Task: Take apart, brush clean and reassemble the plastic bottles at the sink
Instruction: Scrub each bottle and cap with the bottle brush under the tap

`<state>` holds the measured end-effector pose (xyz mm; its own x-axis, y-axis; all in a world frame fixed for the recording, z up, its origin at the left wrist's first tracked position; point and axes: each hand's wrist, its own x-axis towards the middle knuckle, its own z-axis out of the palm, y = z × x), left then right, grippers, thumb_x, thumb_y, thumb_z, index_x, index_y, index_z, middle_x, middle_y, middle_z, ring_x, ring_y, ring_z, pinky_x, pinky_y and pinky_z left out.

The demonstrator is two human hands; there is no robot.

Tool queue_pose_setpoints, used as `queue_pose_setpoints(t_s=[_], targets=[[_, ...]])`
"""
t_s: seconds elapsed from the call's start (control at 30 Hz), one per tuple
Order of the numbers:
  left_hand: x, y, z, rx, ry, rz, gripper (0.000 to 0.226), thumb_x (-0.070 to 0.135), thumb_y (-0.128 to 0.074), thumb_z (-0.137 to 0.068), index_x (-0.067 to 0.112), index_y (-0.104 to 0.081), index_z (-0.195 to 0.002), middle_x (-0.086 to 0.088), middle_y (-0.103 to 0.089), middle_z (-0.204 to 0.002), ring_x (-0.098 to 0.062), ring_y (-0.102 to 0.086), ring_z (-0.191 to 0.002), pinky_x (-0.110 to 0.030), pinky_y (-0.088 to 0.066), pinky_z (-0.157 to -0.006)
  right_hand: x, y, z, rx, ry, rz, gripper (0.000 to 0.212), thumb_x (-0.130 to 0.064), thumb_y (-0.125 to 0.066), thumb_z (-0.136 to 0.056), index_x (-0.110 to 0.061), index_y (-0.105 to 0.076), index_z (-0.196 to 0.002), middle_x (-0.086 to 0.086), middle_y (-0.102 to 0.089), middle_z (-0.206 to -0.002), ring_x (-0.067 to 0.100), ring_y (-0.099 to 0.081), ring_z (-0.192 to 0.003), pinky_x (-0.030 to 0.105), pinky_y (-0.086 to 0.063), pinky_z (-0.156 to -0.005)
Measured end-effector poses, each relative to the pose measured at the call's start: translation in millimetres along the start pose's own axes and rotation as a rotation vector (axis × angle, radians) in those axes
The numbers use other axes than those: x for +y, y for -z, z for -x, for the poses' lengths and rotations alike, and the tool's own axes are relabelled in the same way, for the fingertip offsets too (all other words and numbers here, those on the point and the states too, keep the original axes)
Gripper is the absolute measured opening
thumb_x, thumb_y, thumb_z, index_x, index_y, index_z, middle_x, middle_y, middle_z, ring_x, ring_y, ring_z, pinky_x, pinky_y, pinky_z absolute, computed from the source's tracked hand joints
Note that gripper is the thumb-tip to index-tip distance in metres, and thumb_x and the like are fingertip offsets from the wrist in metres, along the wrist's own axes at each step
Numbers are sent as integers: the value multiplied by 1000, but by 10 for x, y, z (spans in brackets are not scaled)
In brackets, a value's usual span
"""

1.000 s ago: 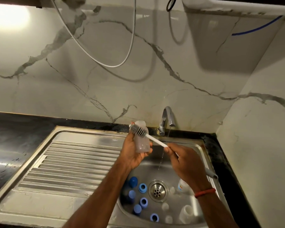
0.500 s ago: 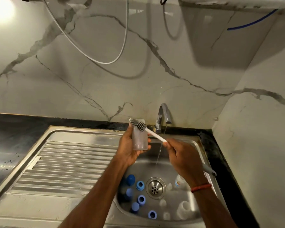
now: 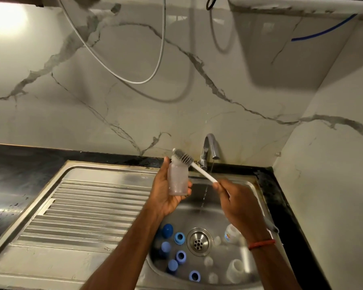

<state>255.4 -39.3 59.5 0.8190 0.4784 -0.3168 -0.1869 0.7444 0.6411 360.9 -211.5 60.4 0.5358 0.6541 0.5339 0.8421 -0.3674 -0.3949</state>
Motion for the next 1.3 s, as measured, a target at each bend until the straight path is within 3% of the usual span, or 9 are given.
queue_pose_setpoints(t_s=[0.13,0.27,0.33,0.5,0.63,0.77,0.97,1.1,1.3], targets=[[58,-20,21,-38,-21,57,69,65,-58,-80,5,-60,-112,-12,-62,-82,-21,-59,-66,-30,-56,-52,27,9,35,-72,58,-93,30,-45,-44,-102,-26,-60,-84,-14,-38,-52,4,-42,-46,12,-31,-47],[128,37,-65,0,-86,115,66,59,-60,-89,6,-58,-127,-15,-67,-95,-25,-64,-79,-41,-61,-67,183,10,215,-242,130,-218,30,-49,-41,-101,-32,-60,-87,-13,-46,-59,8,-49,-53,14,-35,-51],[112,32,-61,-11,-58,109,64,57,-59,-89,7,-58,-130,-16,-67,-97,-25,-64,-80,-40,-60,-61,204,-14,178,-197,121,-174,30,-51,-39,-102,-34,-58,-86,-13,-46,-58,8,-50,-53,14,-35,-50],[47,16,5,-44,-4,44,54,53,-48,-100,6,-66,-117,-16,-69,-97,-25,-67,-77,-36,-58,-60,102,56,-66,-24,-12,-83,24,-37,-50,-100,-25,-61,-82,-13,-38,-48,5,-49,-47,11,-36,-47],[167,-36,-6,44,-20,207,46,51,-54,-96,8,-65,-109,-12,-67,-86,-23,-63,-71,-32,-57,-55,124,10,26,-113,57,-136,27,-44,-46,-102,-30,-60,-84,-14,-41,-52,7,-51,-52,12,-36,-46],[212,-22,-16,76,-38,318,62,72,-59,-83,13,-67,-98,-8,-65,-81,-22,-61,-69,-35,-55,-65,146,-31,240,-251,-35,-333,24,-45,-48,-95,-34,-65,-82,-11,-52,-56,6,-49,-49,13,-35,-49],[188,-129,-25,165,-66,467,52,55,-67,-88,10,-60,-113,-13,-68,-78,-25,-69,-64,-33,-61,-53,165,42,239,-215,-152,-397,13,-41,-53,-92,-39,-63,-85,-6,-50,-52,8,-46,-48,18,-34,-48],[142,-129,-97,271,-33,494,47,39,-57,-100,7,-50,-134,-22,-64,-103,-32,-65,-87,-42,-61,-57,103,-18,226,-232,-129,-352,21,-37,-53,-96,-37,-61,-77,-11,-52,-55,6,-47,-49,14,-31,-48],[57,-86,-52,317,-7,427,70,69,-65,-81,11,-56,-120,-18,-66,-102,-25,-63,-79,-26,-55,-46,4,-103,210,-230,-176,-288,30,-57,-40,-90,-37,-63,-86,-20,-59,-66,7,-56,-57,16,-37,-50]])
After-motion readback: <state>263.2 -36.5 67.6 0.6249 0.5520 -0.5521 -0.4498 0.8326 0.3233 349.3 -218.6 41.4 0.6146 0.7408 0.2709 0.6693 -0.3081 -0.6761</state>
